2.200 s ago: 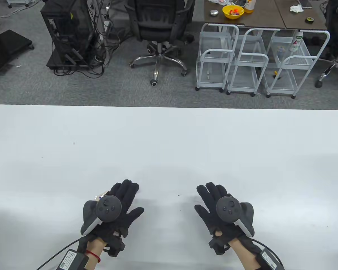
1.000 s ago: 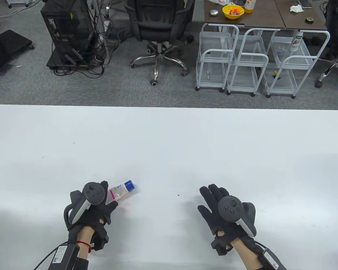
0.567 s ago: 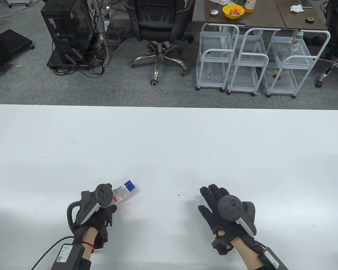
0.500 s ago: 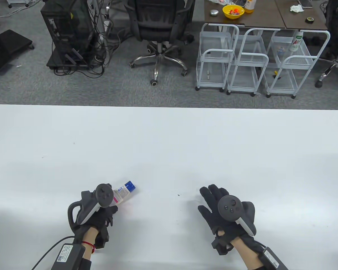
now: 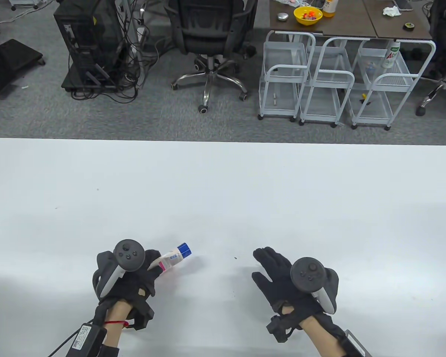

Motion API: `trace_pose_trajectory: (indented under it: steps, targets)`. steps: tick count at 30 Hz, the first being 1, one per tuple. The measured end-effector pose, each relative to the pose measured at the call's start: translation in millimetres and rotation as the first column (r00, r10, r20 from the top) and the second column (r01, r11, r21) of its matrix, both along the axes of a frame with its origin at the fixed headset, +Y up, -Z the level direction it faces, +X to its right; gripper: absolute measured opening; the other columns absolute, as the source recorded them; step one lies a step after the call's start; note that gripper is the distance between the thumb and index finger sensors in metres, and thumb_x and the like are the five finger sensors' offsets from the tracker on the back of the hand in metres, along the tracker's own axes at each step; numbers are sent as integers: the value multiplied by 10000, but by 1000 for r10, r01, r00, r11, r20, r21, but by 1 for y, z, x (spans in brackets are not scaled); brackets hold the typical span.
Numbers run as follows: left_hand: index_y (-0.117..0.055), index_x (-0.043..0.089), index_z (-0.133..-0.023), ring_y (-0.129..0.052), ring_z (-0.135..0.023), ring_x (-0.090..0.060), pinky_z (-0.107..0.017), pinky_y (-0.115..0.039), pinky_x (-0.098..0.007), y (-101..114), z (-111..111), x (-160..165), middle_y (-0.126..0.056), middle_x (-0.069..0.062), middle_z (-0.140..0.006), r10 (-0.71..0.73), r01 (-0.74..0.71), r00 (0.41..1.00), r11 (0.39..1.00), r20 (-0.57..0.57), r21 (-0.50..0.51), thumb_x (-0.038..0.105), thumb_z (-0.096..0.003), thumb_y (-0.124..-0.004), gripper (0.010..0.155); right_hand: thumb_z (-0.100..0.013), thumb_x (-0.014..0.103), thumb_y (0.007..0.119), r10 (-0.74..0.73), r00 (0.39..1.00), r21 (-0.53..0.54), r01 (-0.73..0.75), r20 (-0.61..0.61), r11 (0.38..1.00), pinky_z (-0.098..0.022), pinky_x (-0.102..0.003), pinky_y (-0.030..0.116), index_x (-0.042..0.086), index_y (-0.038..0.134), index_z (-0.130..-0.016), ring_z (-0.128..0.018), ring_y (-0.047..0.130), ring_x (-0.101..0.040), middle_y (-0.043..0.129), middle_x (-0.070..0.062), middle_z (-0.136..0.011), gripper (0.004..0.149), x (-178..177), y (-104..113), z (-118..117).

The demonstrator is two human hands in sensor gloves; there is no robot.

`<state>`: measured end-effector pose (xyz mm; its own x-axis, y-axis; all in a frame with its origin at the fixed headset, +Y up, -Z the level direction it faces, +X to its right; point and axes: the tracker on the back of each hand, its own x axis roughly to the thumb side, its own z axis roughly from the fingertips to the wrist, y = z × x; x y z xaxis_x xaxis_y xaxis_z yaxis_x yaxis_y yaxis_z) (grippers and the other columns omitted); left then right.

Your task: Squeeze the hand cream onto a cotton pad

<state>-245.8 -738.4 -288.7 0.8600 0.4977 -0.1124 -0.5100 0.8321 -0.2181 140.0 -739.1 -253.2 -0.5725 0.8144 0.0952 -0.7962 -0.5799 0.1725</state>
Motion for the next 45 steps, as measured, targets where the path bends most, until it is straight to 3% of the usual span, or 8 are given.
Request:
trace_pose_trajectory:
  steps: [3,8,12,18,22,31,38,45]
  targets:
    - [-771,405,-880,-996,-630,-102,-592,-809,-442,10,10,14,-954,138,-821,131,-132,988,991,87,9,443,-390,-820,494,-437,478,781,-40,999,57,41,-21,998,-693,-678,507,268,628,-1048,-1027,613,-515,614,-114,-1098,663,-10,10,9]
    - [-773,421,-877,-996,-640,-99,-595,-810,-436,21,31,50,-954,149,-822,289,-289,917,956,273,-43,449,-391,-822,489,-429,471,806,-98,993,150,107,-68,983,-675,-662,575,271,595,-1053,-990,709,-487,657,-107,-1077,688,-22,20,23]
    - [-760,435,-884,-993,-651,-90,-604,-809,-428,22,42,71,-943,159,-835,308,-291,875,951,375,-103,460,-397,-815,490,-426,459,822,-119,985,197,142,-122,970,-645,-657,631,266,615,-1045,-917,828,-461,714,-106,-1048,681,-28,25,32]
    - [-757,433,-890,-995,-672,-112,-606,-801,-443,15,44,79,-942,138,-857,283,-250,875,959,392,-133,455,-405,-816,488,-428,397,828,-26,991,315,66,-130,947,-608,-629,699,233,751,-980,-768,971,-403,853,-119,-942,580,-34,30,40]
    - [-687,465,-950,-991,-746,-123,-646,-781,-443,11,45,86,-941,148,-903,291,-239,854,956,431,-172,525,-413,-798,551,-426,378,833,-20,990,357,70,-141,931,-600,-624,709,219,778,-965,-745,980,-400,868,-129,-927,565,-39,33,45]
    - [-574,403,-1040,-955,-883,-137,-683,-764,-442,20,53,95,-868,160,-1018,234,-201,842,972,486,-119,636,-395,-783,717,-438,372,798,-15,993,384,59,-116,921,-589,-619,722,208,777,-965,-744,989,-403,866,-137,-932,552,-49,35,53]
    - [-652,328,-1004,-1075,-754,-47,-612,-865,-366,15,53,104,-972,169,-932,336,-265,795,941,505,-210,566,-429,-752,630,-446,369,771,-108,989,316,136,-105,939,-573,-609,741,184,787,-956,-718,1011,-405,885,-149,-913,542,-53,31,51]
    - [-684,303,-986,-1090,-649,-23,-581,-873,-358,17,55,106,-1015,180,-835,274,-226,815,962,511,-155,521,-400,-750,629,-449,345,745,-24,994,383,63,-104,922,-548,-600,769,138,797,-941,-666,1056,-408,915,-179,-875,537,-55,31,52]
